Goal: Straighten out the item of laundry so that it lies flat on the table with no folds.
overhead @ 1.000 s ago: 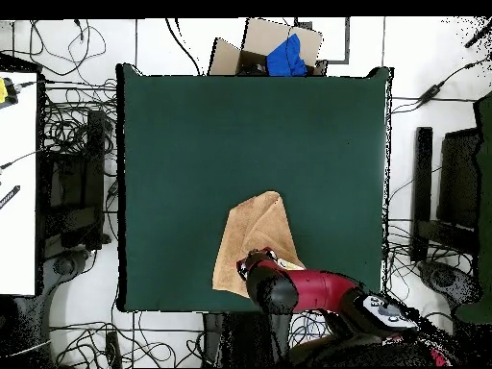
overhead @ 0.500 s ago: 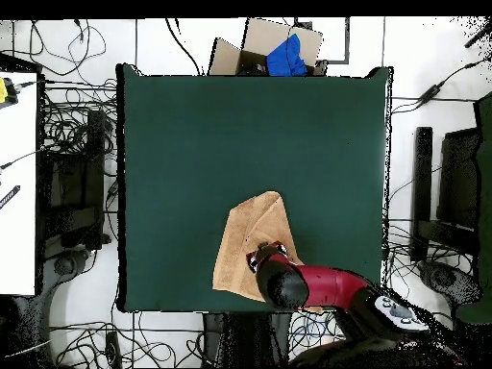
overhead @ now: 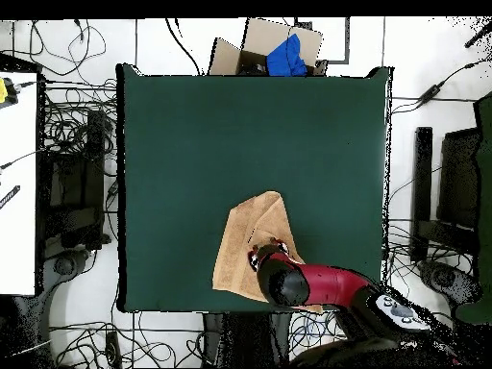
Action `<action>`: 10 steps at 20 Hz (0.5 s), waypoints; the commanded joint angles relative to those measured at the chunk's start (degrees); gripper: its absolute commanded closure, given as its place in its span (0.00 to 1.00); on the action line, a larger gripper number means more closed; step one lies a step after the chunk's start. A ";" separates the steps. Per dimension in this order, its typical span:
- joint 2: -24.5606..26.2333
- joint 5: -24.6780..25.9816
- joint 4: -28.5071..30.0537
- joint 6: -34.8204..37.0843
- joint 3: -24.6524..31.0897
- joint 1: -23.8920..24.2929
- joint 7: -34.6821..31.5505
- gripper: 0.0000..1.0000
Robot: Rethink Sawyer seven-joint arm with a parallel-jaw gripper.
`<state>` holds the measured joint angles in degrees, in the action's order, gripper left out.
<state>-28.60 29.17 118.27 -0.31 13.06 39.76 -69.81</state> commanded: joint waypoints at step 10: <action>0.38 0.63 -5.83 4.27 3.65 1.01 -5.32 0.00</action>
<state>-28.60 29.17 118.28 -0.30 13.31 39.99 -69.81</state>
